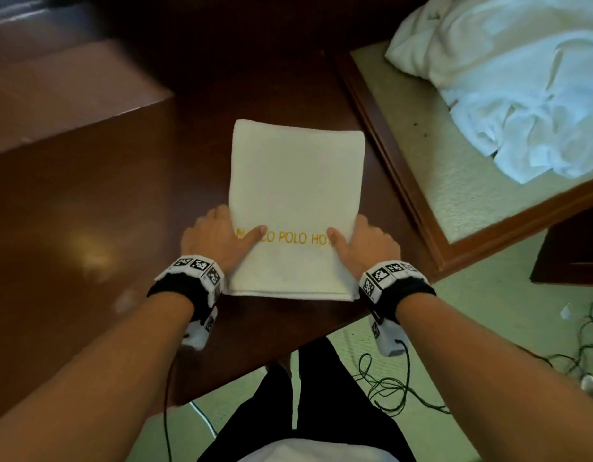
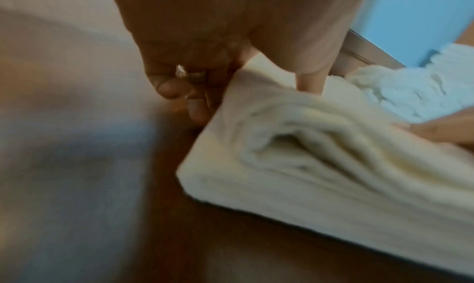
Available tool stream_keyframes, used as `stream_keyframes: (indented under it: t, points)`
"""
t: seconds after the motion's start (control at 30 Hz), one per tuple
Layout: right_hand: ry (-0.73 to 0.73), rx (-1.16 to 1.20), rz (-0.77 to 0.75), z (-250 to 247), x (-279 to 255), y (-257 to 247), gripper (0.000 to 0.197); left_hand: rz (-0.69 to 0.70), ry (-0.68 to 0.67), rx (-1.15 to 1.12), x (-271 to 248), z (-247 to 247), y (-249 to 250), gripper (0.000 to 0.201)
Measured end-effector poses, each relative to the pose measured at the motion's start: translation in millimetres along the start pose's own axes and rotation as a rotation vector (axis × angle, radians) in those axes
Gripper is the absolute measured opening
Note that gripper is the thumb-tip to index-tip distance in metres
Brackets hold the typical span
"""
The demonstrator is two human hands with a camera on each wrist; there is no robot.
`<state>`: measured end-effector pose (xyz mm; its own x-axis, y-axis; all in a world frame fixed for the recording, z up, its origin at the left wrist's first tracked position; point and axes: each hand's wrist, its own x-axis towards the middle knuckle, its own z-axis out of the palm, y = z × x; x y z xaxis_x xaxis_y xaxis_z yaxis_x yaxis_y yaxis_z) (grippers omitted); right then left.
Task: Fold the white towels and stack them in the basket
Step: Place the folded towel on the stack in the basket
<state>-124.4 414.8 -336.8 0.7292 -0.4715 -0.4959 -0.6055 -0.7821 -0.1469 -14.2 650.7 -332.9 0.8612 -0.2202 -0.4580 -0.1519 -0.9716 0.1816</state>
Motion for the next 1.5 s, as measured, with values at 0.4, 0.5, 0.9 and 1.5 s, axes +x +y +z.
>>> stream_keyframes:
  t: [0.4,0.5,0.9,1.5]
  points:
    - [-0.057,0.667,0.171,-3,-62,-8,0.045,-0.010,-0.032,-0.550,-63,-2,3,0.054]
    - [0.042,0.697,0.185,-31,-77,0,0.046,0.103,0.003,-0.562,-75,-29,27,0.050]
    - [0.413,0.744,0.146,-165,-121,125,0.049,0.507,0.072,-0.475,-111,-114,212,0.047]
    - [0.720,0.729,0.203,-340,-106,470,0.041,0.828,0.126,-0.464,-150,-96,620,0.040]
